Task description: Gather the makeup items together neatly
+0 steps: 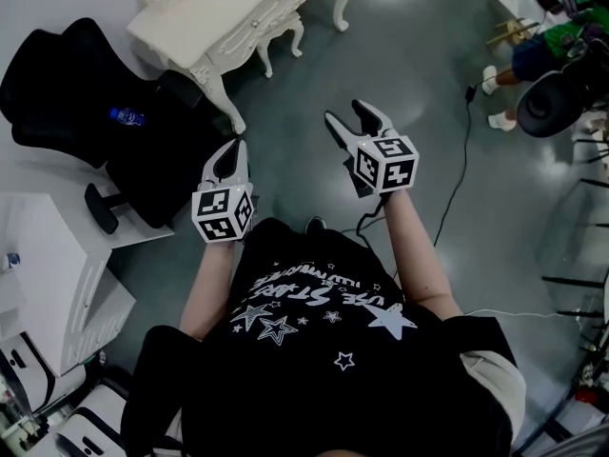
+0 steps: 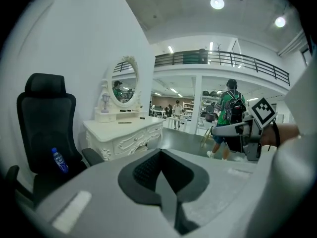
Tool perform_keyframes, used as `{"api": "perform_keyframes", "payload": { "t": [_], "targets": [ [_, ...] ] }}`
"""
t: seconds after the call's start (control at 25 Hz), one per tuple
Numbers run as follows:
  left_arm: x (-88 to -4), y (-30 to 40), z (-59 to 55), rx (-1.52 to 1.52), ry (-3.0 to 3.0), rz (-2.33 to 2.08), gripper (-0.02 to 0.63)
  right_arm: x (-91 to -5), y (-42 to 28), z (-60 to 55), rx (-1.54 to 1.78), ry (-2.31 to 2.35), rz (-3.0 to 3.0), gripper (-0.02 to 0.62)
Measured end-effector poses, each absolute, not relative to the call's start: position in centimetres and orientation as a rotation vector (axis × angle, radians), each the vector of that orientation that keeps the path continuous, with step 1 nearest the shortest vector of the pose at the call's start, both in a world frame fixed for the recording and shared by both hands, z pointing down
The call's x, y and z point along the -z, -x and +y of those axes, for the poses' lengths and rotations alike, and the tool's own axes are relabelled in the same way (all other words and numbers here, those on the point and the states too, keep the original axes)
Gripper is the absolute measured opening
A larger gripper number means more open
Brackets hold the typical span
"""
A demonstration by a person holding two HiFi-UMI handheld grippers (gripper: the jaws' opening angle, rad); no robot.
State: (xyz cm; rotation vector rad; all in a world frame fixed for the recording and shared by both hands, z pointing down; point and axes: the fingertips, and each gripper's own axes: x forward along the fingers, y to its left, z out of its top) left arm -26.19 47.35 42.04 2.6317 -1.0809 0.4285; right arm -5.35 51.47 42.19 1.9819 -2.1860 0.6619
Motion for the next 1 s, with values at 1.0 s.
{"api": "perform_keyframes", "payload": {
  "t": [1.0],
  "targets": [
    [-46.6, 17.6, 19.7, -0.499, -2.565, -1.062, 0.002, -46.9, -1.9, 22.6, -0.752, -1.791, -2.150, 0.313]
  ]
}}
